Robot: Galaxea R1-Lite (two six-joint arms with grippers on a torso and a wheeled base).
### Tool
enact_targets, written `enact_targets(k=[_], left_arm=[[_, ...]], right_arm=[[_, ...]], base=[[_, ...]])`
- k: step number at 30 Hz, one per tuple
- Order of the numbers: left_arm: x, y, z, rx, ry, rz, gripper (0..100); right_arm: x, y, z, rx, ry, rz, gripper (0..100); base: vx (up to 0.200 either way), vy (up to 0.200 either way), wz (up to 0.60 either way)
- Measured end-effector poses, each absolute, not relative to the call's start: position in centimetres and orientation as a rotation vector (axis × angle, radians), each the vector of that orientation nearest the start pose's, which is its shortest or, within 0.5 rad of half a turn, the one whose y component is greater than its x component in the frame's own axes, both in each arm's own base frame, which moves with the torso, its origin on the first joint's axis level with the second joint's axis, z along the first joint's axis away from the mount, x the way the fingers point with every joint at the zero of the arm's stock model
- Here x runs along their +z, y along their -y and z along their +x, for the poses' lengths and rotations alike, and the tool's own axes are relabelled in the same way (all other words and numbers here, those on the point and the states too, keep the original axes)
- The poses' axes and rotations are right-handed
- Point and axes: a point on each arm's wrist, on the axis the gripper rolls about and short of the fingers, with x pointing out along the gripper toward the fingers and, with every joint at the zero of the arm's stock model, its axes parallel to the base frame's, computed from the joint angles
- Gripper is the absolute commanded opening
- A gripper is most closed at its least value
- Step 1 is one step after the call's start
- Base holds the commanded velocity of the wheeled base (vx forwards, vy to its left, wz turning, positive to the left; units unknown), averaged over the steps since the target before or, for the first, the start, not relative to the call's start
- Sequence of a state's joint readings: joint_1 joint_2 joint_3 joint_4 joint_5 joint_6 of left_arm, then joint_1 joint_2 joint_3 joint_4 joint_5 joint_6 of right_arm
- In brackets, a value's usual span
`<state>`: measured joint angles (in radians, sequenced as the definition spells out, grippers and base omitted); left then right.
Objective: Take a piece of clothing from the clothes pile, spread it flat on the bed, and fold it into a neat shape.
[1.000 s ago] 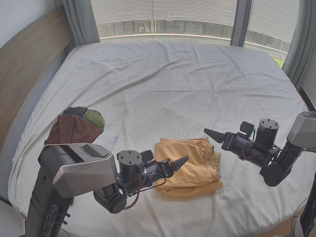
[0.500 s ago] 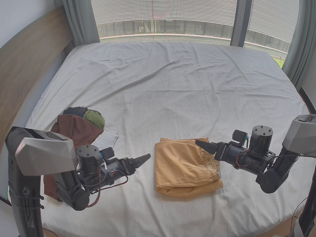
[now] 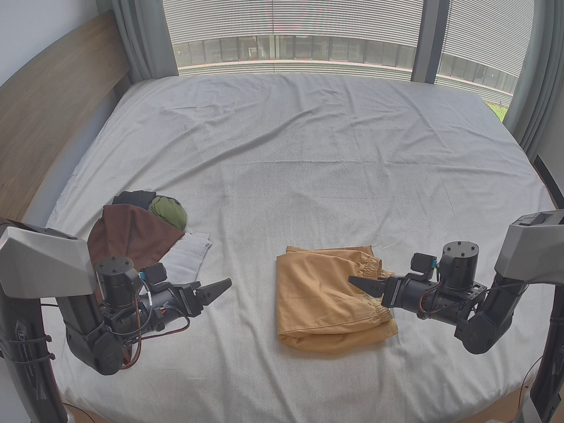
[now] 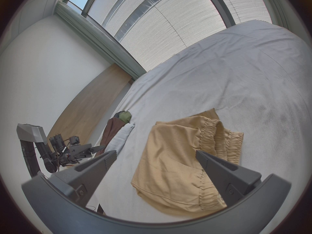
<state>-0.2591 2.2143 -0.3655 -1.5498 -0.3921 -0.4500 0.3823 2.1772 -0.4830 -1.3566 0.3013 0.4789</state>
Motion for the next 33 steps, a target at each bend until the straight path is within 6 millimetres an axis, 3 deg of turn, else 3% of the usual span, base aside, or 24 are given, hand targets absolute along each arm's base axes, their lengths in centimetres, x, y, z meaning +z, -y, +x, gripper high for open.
enact_targets(k=[16,33], left_arm=[[1.9,8.2,28.4,-0.556,-0.467,-0.452,100],[1.6,8.3,28.4,-0.556,-0.477,-0.451,100]], right_arm=[[-0.1,-9.1,29.5,0.418,-0.730,0.393,100],[-3.3,-9.4,30.7,0.376,-0.807,0.389,100]], base=[[0.000,0.000,0.00],[0.000,0.000,0.00]])
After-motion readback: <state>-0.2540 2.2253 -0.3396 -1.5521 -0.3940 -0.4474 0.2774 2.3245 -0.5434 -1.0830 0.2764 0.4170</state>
